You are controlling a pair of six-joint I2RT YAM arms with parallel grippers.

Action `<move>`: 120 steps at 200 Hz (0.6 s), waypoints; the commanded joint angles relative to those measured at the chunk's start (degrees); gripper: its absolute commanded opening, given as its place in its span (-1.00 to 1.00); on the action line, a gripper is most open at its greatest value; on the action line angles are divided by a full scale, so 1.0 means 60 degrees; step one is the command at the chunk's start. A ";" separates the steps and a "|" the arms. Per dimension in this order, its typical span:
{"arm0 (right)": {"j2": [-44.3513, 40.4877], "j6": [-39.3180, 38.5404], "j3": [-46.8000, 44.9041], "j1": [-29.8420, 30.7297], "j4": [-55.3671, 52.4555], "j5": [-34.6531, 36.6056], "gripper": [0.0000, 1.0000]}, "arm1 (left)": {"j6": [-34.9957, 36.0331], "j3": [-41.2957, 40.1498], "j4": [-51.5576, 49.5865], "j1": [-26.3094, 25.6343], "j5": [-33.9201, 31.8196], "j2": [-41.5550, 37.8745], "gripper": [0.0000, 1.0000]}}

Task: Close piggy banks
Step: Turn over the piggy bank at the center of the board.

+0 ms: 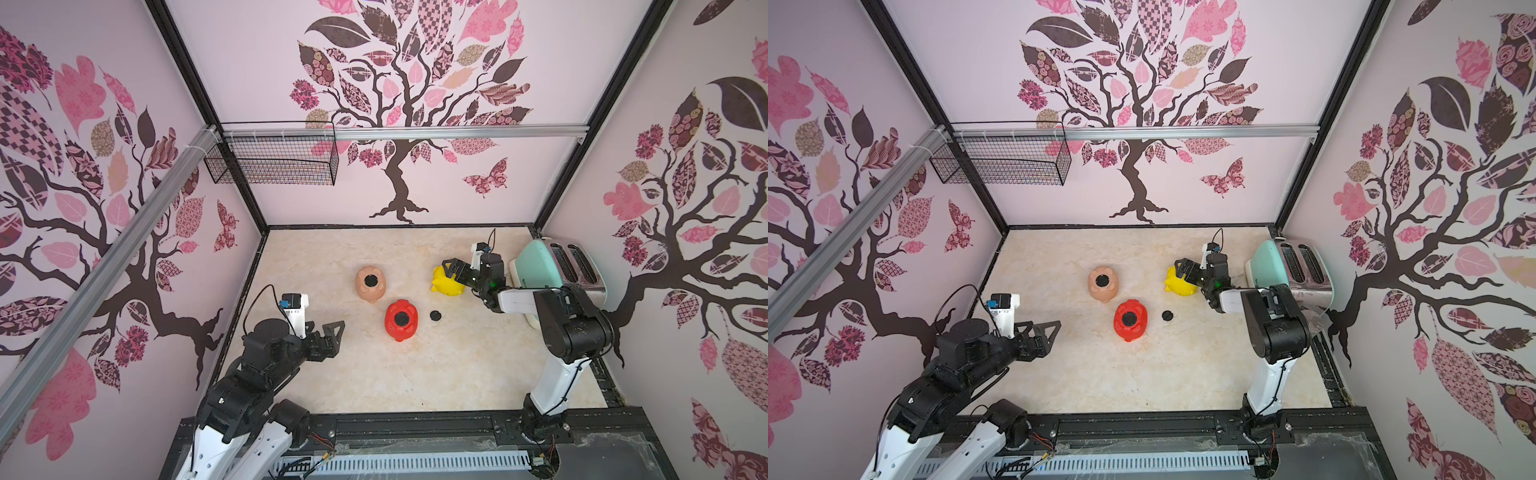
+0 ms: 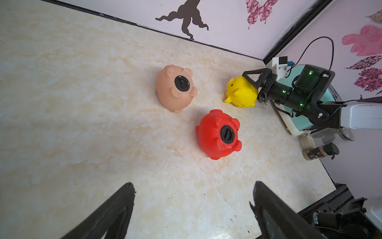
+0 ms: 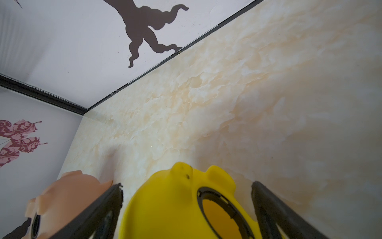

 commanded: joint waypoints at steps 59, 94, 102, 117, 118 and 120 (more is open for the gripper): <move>-0.0870 -0.2642 -0.0150 -0.0135 -0.0132 -0.0448 0.99 | 0.0124 -0.0055 0.0210 0.0009 0.0140 0.0023 0.83; -0.0447 -0.2372 -0.0447 -0.0135 0.0676 -0.0778 0.99 | 0.0124 -0.0056 0.0187 0.0009 0.0103 -0.0057 0.83; -0.0316 -0.2298 -0.0482 -0.0135 0.0854 -0.0906 0.99 | 0.0118 -0.0055 0.0196 0.0009 0.0095 -0.0072 0.83; -0.0136 -0.2219 -0.0589 -0.0123 0.1158 -0.1009 0.99 | 0.0114 -0.0062 0.0185 0.0009 0.0106 -0.0050 0.83; -0.0122 -0.2221 -0.0603 -0.0121 0.1179 -0.1014 0.99 | 0.0112 -0.0063 0.0184 0.0009 0.0108 -0.0049 0.83; -0.0107 -0.2221 -0.0610 -0.0121 0.1205 -0.1016 0.99 | 0.0121 -0.0063 0.0194 0.0009 0.0109 -0.0044 0.83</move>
